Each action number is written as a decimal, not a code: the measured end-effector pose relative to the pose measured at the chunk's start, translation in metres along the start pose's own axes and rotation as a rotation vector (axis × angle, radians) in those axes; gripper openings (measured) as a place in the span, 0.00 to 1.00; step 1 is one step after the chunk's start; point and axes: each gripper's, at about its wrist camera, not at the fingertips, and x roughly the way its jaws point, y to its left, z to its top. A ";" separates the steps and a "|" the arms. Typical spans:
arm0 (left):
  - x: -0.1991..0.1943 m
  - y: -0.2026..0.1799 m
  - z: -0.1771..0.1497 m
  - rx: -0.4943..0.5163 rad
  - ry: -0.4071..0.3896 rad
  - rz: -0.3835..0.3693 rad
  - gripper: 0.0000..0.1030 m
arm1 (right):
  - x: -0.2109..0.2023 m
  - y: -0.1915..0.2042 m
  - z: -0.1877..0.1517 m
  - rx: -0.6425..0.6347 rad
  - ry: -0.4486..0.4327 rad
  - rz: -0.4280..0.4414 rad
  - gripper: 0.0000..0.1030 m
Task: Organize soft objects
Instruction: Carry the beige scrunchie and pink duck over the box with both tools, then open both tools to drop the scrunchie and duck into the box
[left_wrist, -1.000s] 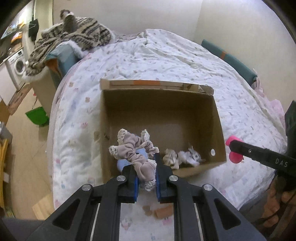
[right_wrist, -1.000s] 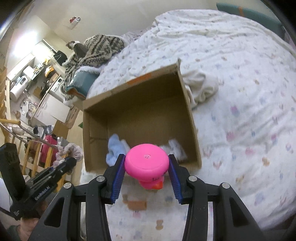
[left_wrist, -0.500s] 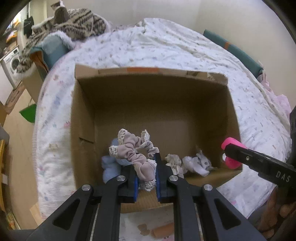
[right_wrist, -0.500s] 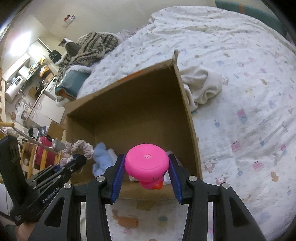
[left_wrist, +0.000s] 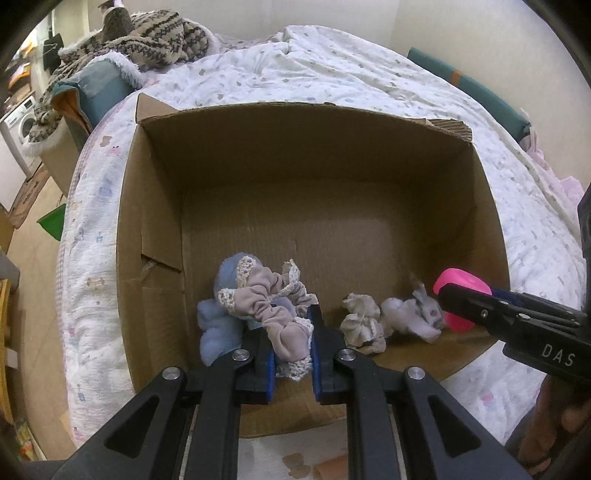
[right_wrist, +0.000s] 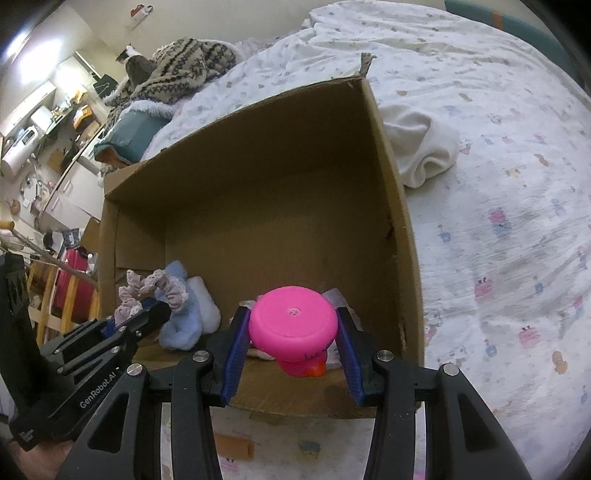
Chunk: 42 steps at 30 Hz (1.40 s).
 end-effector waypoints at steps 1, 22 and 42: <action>0.001 -0.001 0.000 0.005 0.000 0.002 0.13 | 0.001 0.001 0.000 -0.006 0.004 -0.002 0.47; -0.001 -0.014 -0.003 0.045 -0.010 -0.018 0.29 | 0.006 -0.002 0.001 0.007 0.029 0.001 0.47; -0.011 -0.016 -0.004 0.031 -0.053 0.015 0.65 | 0.005 -0.003 0.004 0.023 0.023 0.023 0.49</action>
